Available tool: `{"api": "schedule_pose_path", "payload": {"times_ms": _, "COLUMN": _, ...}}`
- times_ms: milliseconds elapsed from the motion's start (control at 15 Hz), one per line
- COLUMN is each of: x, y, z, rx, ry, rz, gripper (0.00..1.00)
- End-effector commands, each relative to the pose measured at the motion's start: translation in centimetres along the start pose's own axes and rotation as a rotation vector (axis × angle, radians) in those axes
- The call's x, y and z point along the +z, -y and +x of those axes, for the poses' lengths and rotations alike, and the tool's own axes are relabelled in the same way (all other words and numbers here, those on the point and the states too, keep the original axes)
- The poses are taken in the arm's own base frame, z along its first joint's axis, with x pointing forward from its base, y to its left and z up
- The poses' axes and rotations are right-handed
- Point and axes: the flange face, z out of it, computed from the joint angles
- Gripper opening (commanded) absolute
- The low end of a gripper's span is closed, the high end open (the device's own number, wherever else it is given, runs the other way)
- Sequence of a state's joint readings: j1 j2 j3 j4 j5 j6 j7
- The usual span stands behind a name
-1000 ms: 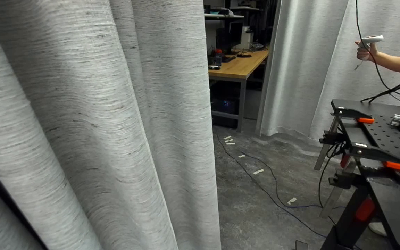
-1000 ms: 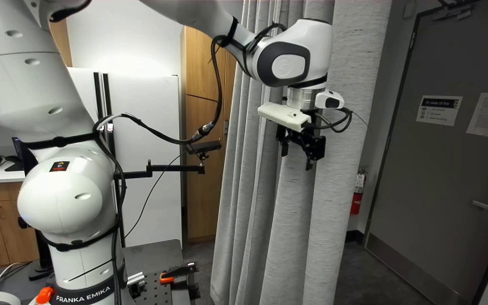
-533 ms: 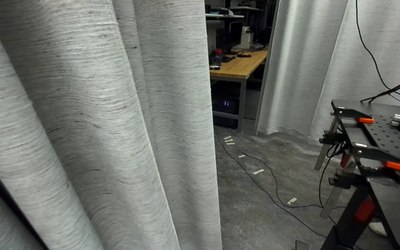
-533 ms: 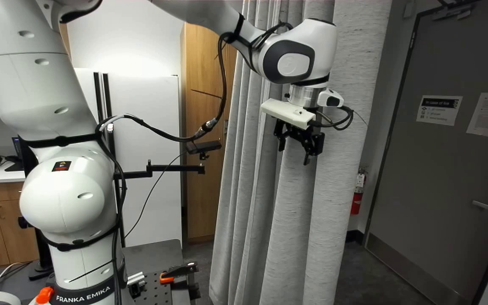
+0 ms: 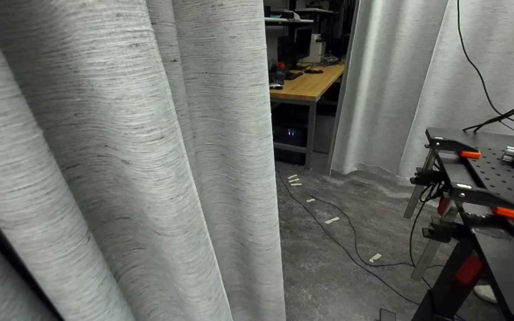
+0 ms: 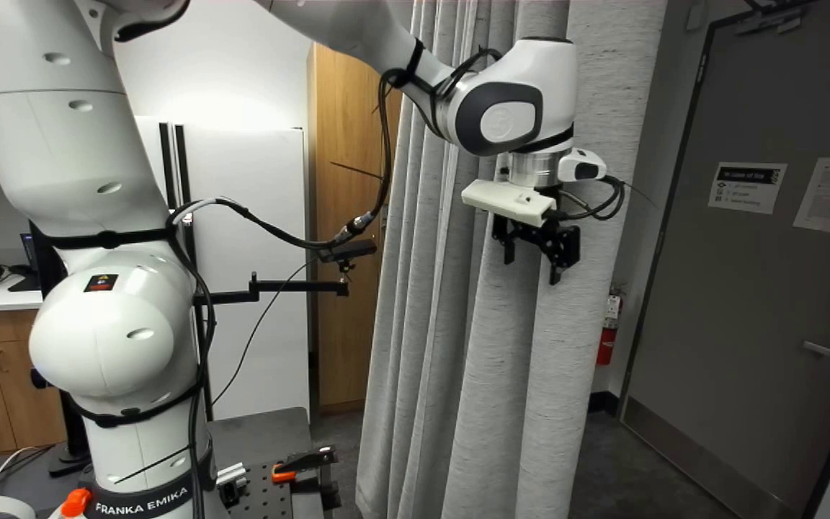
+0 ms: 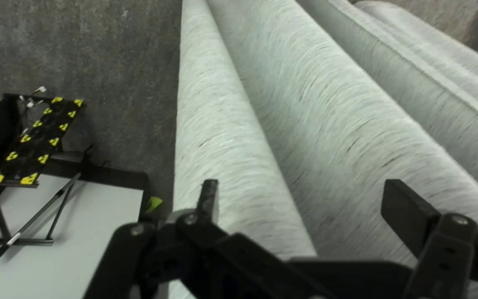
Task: Close the curtain
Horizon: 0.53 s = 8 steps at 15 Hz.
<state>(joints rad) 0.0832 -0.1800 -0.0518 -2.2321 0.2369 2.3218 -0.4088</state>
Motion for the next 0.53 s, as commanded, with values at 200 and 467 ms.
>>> {"api": "schedule_pose_path", "payload": {"times_ms": 200, "x": 0.9, "y": -2.9, "z": 3.3, "rx": 0.078, "ry": -0.197, "rz": -0.122, "gripper": 1.00}}
{"api": "schedule_pose_path", "payload": {"times_ms": 467, "x": 1.9, "y": -1.9, "z": 4.7, "rx": -0.033, "ry": -0.265, "rz": -0.113, "gripper": 1.00}}
